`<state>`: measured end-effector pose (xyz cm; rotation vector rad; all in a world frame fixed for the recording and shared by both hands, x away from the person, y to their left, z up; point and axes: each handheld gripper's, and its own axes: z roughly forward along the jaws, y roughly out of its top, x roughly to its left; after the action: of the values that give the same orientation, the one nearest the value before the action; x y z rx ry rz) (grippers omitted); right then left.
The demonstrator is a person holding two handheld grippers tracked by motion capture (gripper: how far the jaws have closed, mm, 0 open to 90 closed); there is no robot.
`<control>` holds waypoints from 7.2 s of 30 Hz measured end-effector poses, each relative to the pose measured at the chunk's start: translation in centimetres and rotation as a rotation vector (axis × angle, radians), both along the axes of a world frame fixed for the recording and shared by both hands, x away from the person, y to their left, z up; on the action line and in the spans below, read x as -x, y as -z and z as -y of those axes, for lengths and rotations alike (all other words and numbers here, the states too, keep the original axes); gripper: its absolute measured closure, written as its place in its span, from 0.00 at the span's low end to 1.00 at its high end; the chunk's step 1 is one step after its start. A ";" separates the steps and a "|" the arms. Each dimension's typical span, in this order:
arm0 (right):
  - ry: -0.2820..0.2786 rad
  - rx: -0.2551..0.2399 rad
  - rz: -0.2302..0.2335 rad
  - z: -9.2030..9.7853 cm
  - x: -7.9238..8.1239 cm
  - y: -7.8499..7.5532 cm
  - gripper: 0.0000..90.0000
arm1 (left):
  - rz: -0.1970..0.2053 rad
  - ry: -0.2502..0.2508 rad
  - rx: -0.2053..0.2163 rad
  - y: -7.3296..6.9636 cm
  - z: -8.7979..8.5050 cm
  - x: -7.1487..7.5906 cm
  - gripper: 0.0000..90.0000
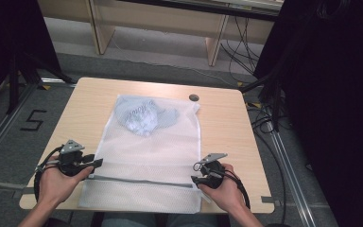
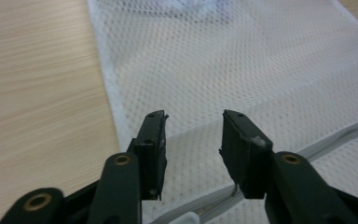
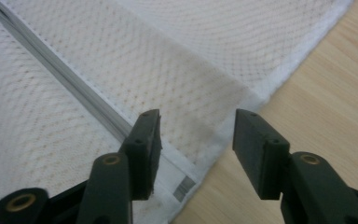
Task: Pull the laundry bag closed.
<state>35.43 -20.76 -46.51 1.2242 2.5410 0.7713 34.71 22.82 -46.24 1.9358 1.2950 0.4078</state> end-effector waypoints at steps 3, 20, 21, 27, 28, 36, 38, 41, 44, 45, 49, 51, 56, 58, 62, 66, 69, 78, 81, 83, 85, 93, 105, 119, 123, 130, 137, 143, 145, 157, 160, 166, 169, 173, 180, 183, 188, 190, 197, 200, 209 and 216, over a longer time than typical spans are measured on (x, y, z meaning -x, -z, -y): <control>-0.019 -0.016 -0.007 -0.3 0.1 -0.3 0.66 | -0.006 -0.026 -0.011 -0.1 -0.4 -0.1 0.73; -0.176 -0.100 0.071 -5.3 0.3 -1.8 0.77 | -0.100 -0.048 -0.102 1.2 -2.2 -1.3 0.99; -0.176 -0.106 0.079 -5.7 0.2 -1.8 0.77 | -0.102 -0.055 -0.091 1.4 -2.1 -1.4 0.99; -0.238 -0.124 0.074 -8.3 -0.1 -2.0 0.75 | -0.157 -0.057 -0.082 2.1 -2.1 -1.9 0.99; -0.269 -0.134 0.090 -8.9 -0.2 -1.9 0.74 | -0.162 -0.047 -0.091 2.2 -2.1 -2.0 0.99; -0.316 -0.144 0.045 -12.1 -0.1 -2.0 0.73 | -0.191 -0.044 -0.076 2.5 -1.6 -2.3 0.99; -0.333 -0.132 0.038 -12.7 -0.2 -2.1 0.73 | -0.192 -0.042 -0.072 2.6 -1.6 -2.3 0.99; -0.362 -0.142 0.059 -13.9 -0.5 -1.7 0.71 | -0.197 -0.031 -0.079 2.5 -1.7 -2.3 0.99; -0.380 -0.129 0.049 -14.4 -0.6 -1.6 0.72 | -0.229 -0.017 -0.095 2.3 -1.7 -2.4 0.99; -0.380 -0.128 0.044 -14.7 -0.6 -1.5 0.73 | -0.229 -0.017 -0.095 2.3 -1.7 -2.4 0.99; -0.402 -0.148 0.027 -15.5 -0.7 -1.4 0.73 | -0.248 -0.015 -0.095 2.4 -1.4 -2.4 0.99; -0.418 -0.139 0.021 -16.1 -0.7 -1.3 0.74 | -0.255 -0.011 -0.101 2.4 -1.4 -2.5 0.99; -0.414 -0.165 0.021 -17.3 -0.8 -1.5 0.78 | -0.263 -0.019 -0.091 2.6 -1.3 -2.3 0.99; -0.411 -0.190 0.023 -17.9 -0.8 -1.3 0.79 | -0.269 -0.023 -0.093 2.5 -1.6 -2.2 0.99; -0.418 -0.186 0.007 -18.8 -0.9 -1.0 0.80 | -0.286 -0.022 -0.096 2.8 -1.8 -2.2 0.99; -0.423 -0.187 -0.010 -19.7 -0.8 -0.9 0.81 | -0.306 -0.049 -0.077 2.8 -1.5 -1.7 0.99; -0.431 -0.194 -0.018 -20.6 -0.9 -0.7 0.81 | -0.324 -0.076 -0.091 2.7 -1.6 -1.5 0.99; -0.447 -0.203 -0.039 -23.2 -1.3 0.2 0.81 | -0.351 -0.100 -0.054 3.0 -1.5 -1.7 0.99; -0.471 -0.203 -0.041 -23.9 -1.3 0.5 0.81 | -0.352 -0.086 -0.057 2.9 -1.7 -1.6 0.99; -0.473 -0.206 -0.049 -24.4 -1.2 0.6 0.81 | -0.348 -0.076 -0.052 2.9 -1.7 -1.6 0.99; -0.478 -0.205 -0.050 -24.8 -1.2 0.7 0.81 | -0.352 -0.085 -0.050 2.9 -1.5 -1.6 0.99; -0.499 -0.185 -0.048 -26.3 -1.4 1.2 0.82 | -0.362 -0.076 -0.049 3.3 -1.5 -1.6 0.99; -0.470 -0.212 -0.093 -27.7 -2.6 2.0 0.82 | -0.380 -0.081 -0.039 3.2 -1.6 -1.6 0.99; -0.451 -0.219 -0.170 -28.3 -3.5 3.0 0.82 | -0.380 -0.082 -0.039 3.2 -1.6 -1.6 0.99; -0.416 -0.231 -0.213 -28.4 -3.6 3.0 0.83 | -0.380 -0.080 -0.040 3.2 -1.6 -1.7 0.99; -0.416 -0.236 -0.237 -28.8 -3.7 3.0 0.87 | -0.364 -0.088 -0.034 3.3 -1.6 -1.6 0.99; -0.403 -0.237 -0.238 -29.3 -3.5 2.8 0.92 | -0.364 -0.086 -0.033 3.3 -1.6 -1.6 0.99; -0.415 -0.204 -0.234 -29.3 -3.4 2.8 0.95 | -0.369 -0.070 -0.045 3.3 -1.8 -1.6 0.99; -0.411 -0.200 -0.242 -29.3 -3.4 2.8 0.96 | -0.372 -0.068 -0.053 3.2 -1.7 -1.6 0.99; -0.366 -0.194 -0.269 -28.8 -3.3 2.8 0.97 | -0.347 -0.039 -0.101 3.2 -1.1 -1.3 1.00; -0.335 -0.175 -0.263 -28.7 -3.1 2.8 0.97 | -0.331 -0.033 -0.101 3.3 -1.1 -1.3 1.00; -0.331 -0.175 -0.268 -28.7 -2.9 2.5 0.97 | -0.330 -0.030 -0.103 3.3 -1.2 -1.3 1.00; -0.337 -0.153 -0.237 -28.5 -2.9 2.4 0.97 | -0.326 -0.028 -0.101 3.3 -1.2 -1.3 1.00; -0.330 -0.152 -0.237 -28.5 -2.7 2.3 0.97 | -0.343 -0.021 -0.104 3.2 -1.2 -1.3 1.00; -0.345 -0.142 -0.210 -28.4 -2.5 1.9 0.97 | -0.331 -0.028 -0.105 3.2 -1.2 -1.3 1.00; -0.346 -0.136 -0.203 -28.3 -2.4 1.8 0.97 | -0.334 -0.029 -0.105 3.2 -1.2 -1.3 1.00; -0.356 -0.128 -0.184 -28.3 -2.1 1.6 0.97 | -0.345 -0.023 -0.101 3.2 -1.3 -1.3 1.00; -0.365 -0.120 -0.177 -28.2 -2.1 1.6 0.97 | -0.331 -0.030 -0.092 3.3 -1.2 -1.3 1.00; -0.356 -0.124 -0.173 -27.9 -2.0 1.5 0.97 | -0.334 -0.027 -0.105 3.2 -1.2 -1.3 1.00; -0.354 -0.127 -0.176 -27.7 -2.0 1.4 0.97 | -0.333 -0.028 -0.103 3.2 -1.2 -1.3 1.00; -0.352 -0.136 -0.174 -27.1 -2.0 1.2 0.97 | -0.344 -0.015 -0.105 3.2 -1.3 -1.3 1.00; -0.355 -0.129 -0.173 -26.7 -2.1 1.1 0.97 | -0.340 -0.020 -0.106 3.2 -1.3 -1.3 1.00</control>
<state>37.50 5.97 -47.61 0.9184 2.9396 0.9519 36.03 24.07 -49.43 2.1494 1.5335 0.1617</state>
